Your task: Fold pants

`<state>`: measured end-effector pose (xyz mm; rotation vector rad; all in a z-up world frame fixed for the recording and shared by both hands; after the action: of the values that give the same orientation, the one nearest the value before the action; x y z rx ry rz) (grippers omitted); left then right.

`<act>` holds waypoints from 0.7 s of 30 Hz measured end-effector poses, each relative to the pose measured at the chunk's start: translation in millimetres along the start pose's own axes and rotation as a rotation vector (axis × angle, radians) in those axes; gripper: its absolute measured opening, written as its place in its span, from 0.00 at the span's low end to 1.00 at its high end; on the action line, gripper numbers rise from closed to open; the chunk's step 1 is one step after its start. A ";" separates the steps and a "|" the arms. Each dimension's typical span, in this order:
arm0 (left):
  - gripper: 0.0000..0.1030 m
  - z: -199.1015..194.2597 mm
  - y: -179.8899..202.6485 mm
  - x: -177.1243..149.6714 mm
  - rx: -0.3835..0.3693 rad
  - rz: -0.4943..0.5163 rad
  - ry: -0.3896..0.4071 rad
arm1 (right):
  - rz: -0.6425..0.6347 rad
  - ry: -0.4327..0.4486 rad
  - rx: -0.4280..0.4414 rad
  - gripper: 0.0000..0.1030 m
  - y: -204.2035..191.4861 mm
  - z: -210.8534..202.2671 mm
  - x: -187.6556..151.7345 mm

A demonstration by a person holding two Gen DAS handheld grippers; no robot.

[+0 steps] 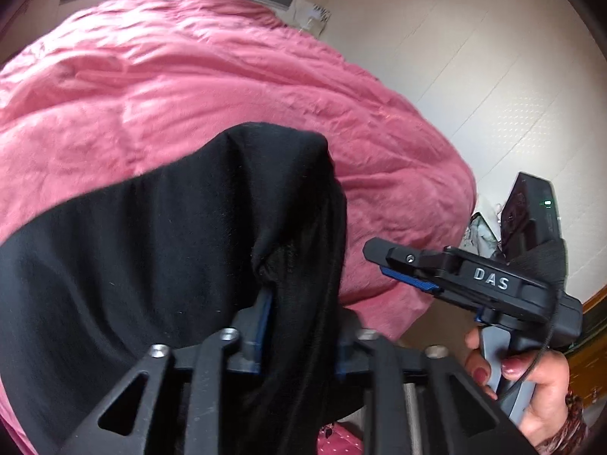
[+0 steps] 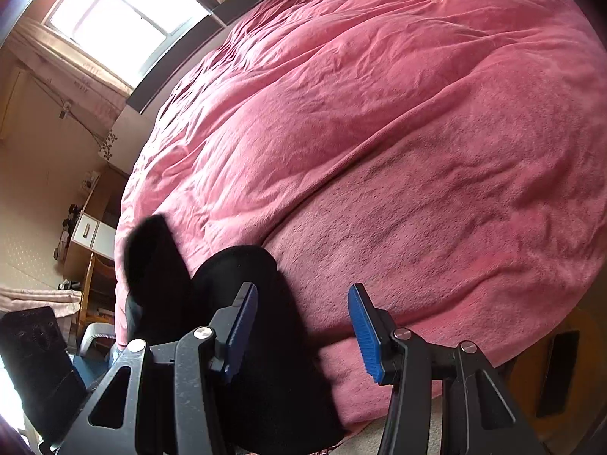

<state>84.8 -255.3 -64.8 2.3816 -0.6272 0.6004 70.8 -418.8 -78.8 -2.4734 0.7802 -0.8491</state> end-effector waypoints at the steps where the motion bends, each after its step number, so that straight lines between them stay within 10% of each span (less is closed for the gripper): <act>1: 0.38 0.6 1.1 -3.2 -0.008 -0.007 -0.012 | -0.006 0.000 0.000 0.49 -1.5 -0.1 -0.6; 21: 0.56 -68.7 1.1 20.2 0.151 0.165 0.193 | -0.055 0.008 0.012 0.54 -11.7 3.1 -1.0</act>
<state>81.9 -217.8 -3.9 2.3862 -0.7186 0.9673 76.5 -408.6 -75.3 -2.4928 0.7106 -0.8808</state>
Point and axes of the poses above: each gripper's, at about its wrist camera, not at the fingertips, and z roughly the way its jaws point, y to its right, x to its top, the point moved 9 cm from there along z, roughly the way its jaws point, and after that the axes turned 2 degrees about y, right-handed, at the moved point
